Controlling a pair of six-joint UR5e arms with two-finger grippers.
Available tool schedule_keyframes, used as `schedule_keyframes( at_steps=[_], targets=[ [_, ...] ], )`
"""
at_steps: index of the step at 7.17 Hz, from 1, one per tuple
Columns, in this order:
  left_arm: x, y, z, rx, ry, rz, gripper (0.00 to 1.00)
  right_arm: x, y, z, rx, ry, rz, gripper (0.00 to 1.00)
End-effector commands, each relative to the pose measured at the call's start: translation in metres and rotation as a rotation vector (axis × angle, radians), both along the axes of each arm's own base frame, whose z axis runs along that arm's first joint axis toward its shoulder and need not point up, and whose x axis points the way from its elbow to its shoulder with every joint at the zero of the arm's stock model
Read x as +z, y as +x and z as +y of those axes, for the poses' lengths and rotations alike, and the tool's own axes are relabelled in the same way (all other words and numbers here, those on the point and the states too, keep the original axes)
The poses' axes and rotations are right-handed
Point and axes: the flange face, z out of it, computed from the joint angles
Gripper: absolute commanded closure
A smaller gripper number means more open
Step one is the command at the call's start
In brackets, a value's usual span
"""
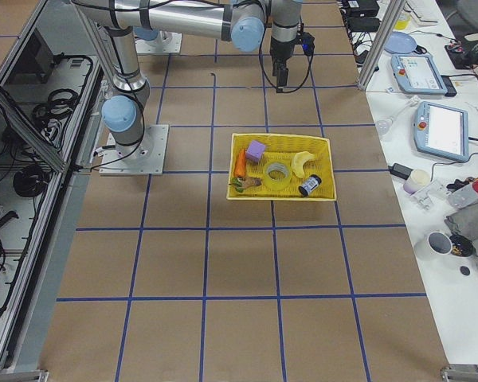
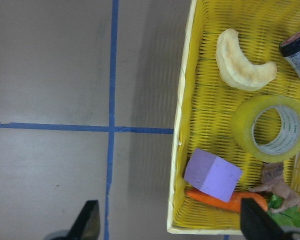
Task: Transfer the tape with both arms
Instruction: 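Move the right gripper down into the yellow basket over the tape roll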
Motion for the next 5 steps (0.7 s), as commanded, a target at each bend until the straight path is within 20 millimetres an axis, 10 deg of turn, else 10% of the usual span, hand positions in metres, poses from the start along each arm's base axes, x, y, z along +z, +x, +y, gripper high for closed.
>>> schedule_keyframes(
  at_steps=[1, 3, 5],
  targets=[
    [0.001, 0.000, 0.000, 0.004, -0.002, 0.002, 0.00, -0.044, -0.087, -0.012, 0.071, 0.061, -0.019, 0.00],
    [-0.001, 0.000, 0.000, 0.001, 0.001, 0.000, 0.00, -0.088, -0.171, -0.031, 0.186, 0.056, -0.025, 0.00],
    [0.000, 0.000, 0.001, 0.001, 0.000, 0.002, 0.00, -0.124, -0.208, -0.047, 0.466, 0.049, -0.018, 0.00]
  ],
)
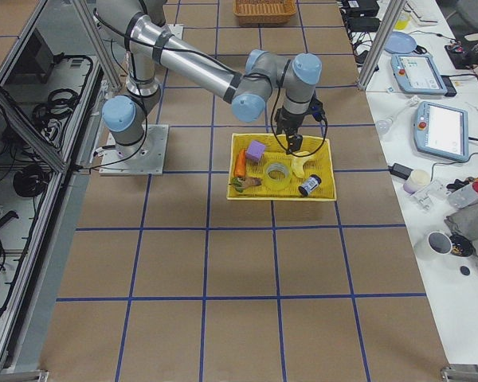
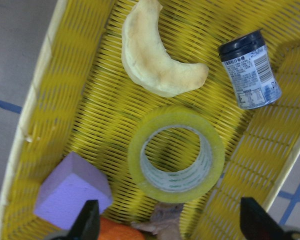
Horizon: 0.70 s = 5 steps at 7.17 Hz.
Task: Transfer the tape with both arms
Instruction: 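Move the right gripper down into the yellow basket over the tape roll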
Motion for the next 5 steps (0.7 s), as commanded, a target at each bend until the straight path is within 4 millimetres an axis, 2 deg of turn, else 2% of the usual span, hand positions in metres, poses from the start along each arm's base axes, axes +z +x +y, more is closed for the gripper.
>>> schedule_keyframes(
  at_steps=[1, 2, 3, 4, 5],
  targets=[
    [0.000, 0.000, 0.000, 0.000, 0.000, 0.001, 0.00, -0.042, -0.047, -0.010, 0.192, -0.011, -0.004, 0.00],
    [0.000, 0.000, 0.000, 0.000, 0.000, 0.000, 0.00, -0.066, -0.056, -0.009, 0.201, -0.035, 0.004, 0.05],
    [0.000, 0.000, 0.000, 0.002, 0.000, 0.001, 0.00, -0.083, -0.056, -0.006, 0.197, -0.057, 0.017, 0.07],
    [-0.001, 0.000, 0.000, 0.002, 0.001, 0.001, 0.00, -0.097, -0.055, -0.001, 0.185, -0.043, 0.006, 0.11],
    [-0.001, 0.000, 0.000, 0.002, 0.003, 0.003, 0.00, -0.103, -0.060, 0.001, 0.163, -0.036, 0.001, 0.13]
  ],
)
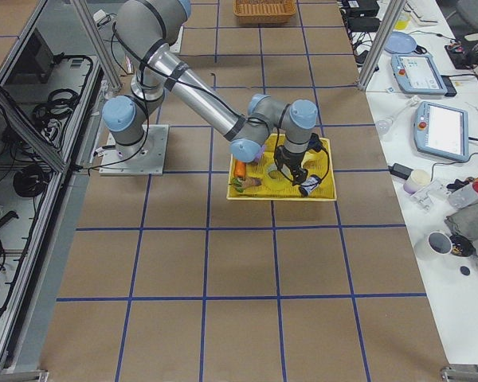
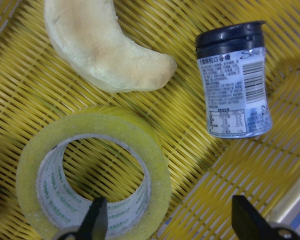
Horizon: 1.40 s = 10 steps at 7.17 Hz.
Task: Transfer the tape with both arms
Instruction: 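Move the right gripper down into the yellow basket over the tape roll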
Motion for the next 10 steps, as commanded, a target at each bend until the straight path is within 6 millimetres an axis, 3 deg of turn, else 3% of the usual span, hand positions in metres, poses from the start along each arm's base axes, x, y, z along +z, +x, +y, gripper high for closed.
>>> schedule_keyframes(
  at_steps=[1, 2, 3, 4, 6, 8, 10],
  targets=[
    [-0.001, 0.000, 0.000, 0.002, 0.002, 0.003, 0.00, -0.023, -0.009, 0.003, -0.047, 0.018, -0.012, 0.15],
    [0.000, 0.000, 0.000, 0.002, 0.000, 0.004, 0.00, -0.027, -0.010, 0.002, -0.103, 0.013, -0.009, 0.15],
    [0.000, -0.001, 0.000, 0.003, 0.000, 0.006, 0.00, -0.028, -0.010, 0.002, -0.156, 0.012, -0.011, 0.22],
    [0.000, -0.001, 0.000, 0.003, 0.000, 0.006, 0.00, -0.029, -0.010, 0.002, -0.158, 0.014, -0.010, 0.36],
    [0.001, -0.001, 0.000, 0.003, -0.001, 0.006, 0.00, -0.031, -0.009, 0.004, -0.159, 0.018, -0.012, 0.76],
    [0.000, -0.001, 0.000, 0.008, 0.000, 0.008, 0.00, -0.024, -0.008, 0.003, -0.205, 0.012, -0.017, 1.00],
    [0.000, -0.001, 0.000, 0.008, 0.000, 0.008, 0.00, 0.004, 0.004, -0.005, -0.228, -0.033, -0.040, 1.00]
  ],
)
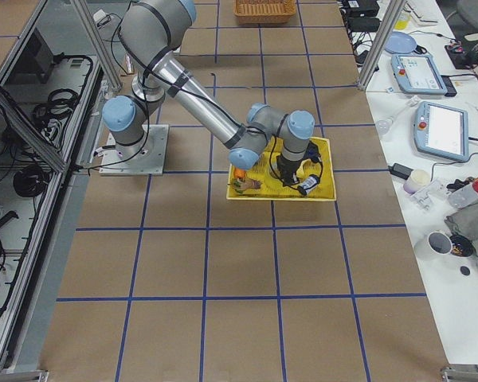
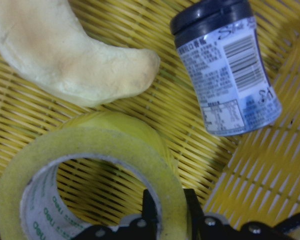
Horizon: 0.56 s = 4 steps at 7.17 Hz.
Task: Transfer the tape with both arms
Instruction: 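Grasp the yellow tape roll with the right gripper and lift it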
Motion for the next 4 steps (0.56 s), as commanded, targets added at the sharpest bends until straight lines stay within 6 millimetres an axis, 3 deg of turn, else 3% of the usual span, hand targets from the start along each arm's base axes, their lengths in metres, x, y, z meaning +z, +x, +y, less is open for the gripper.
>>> schedule_keyframes(
  at_steps=[1, 3, 4],
  targets=[
    [0.000, 0.001, 0.000, -0.003, 0.000, -0.002, 0.00, 0.048, 0.020, -0.008, 0.004, -0.048, -0.007, 1.00],
    [0.000, 0.001, 0.000, -0.004, -0.001, -0.002, 0.00, 0.112, 0.099, -0.022, -0.066, -0.041, -0.027, 1.00],
    [0.000, 0.001, 0.000, -0.006, -0.003, -0.002, 0.00, 0.131, 0.162, -0.031, -0.088, -0.043, -0.024, 1.00]
  ],
)
